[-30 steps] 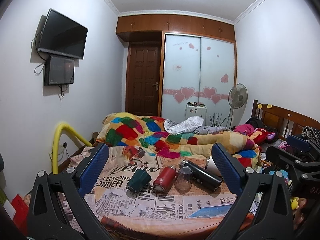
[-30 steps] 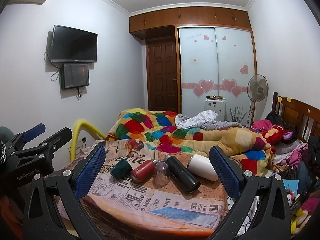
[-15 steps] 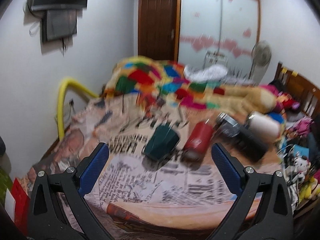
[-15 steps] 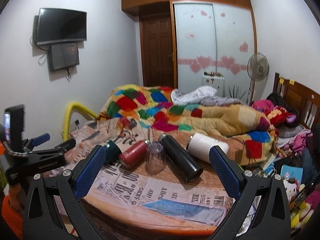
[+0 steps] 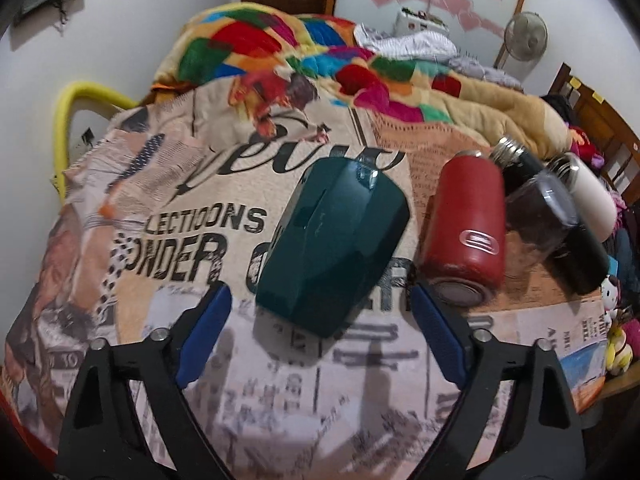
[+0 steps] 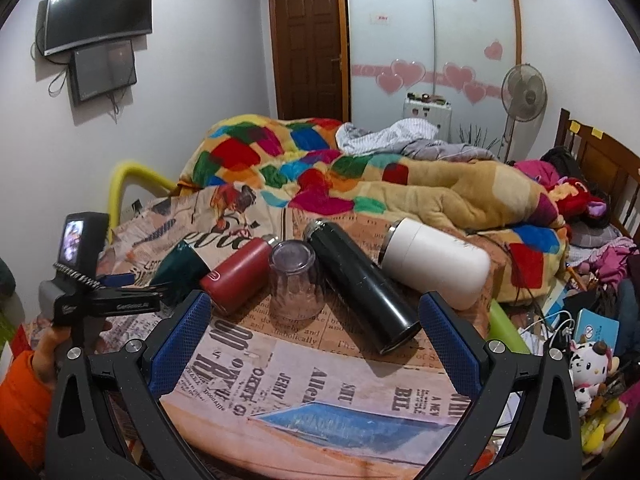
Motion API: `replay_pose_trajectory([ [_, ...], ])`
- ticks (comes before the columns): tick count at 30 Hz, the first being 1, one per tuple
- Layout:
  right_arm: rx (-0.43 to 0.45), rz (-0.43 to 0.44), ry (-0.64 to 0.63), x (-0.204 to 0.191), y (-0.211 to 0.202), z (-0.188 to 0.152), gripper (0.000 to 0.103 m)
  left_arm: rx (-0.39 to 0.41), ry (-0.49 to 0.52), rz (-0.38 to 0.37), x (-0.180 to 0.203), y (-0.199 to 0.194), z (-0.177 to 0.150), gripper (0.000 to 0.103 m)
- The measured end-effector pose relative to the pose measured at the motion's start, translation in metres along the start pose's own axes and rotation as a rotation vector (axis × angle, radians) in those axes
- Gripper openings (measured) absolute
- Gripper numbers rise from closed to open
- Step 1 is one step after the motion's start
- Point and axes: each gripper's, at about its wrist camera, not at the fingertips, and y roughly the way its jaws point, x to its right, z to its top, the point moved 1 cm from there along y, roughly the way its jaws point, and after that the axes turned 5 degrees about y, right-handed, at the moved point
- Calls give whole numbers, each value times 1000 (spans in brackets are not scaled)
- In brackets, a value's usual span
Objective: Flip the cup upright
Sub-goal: 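Move the left tool down to the dark green mug and close on it, then lift the dark green mug with the left tool and carry it toward the right tool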
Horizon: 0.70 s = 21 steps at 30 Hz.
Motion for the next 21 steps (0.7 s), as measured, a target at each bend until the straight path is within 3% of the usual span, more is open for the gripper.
replay_pose_trajectory([
  [9, -32, 3, -18, -7, 23, 1, 103, -37, 21, -49, -4, 35, 14, 82],
  [12, -38, 2, -22, -8, 26, 2, 103, -36, 18, -65, -5, 40, 16, 69],
  [21, -49, 2, -19, -10, 27, 2, 103, 3, 7, 8, -5, 33, 4, 68],
])
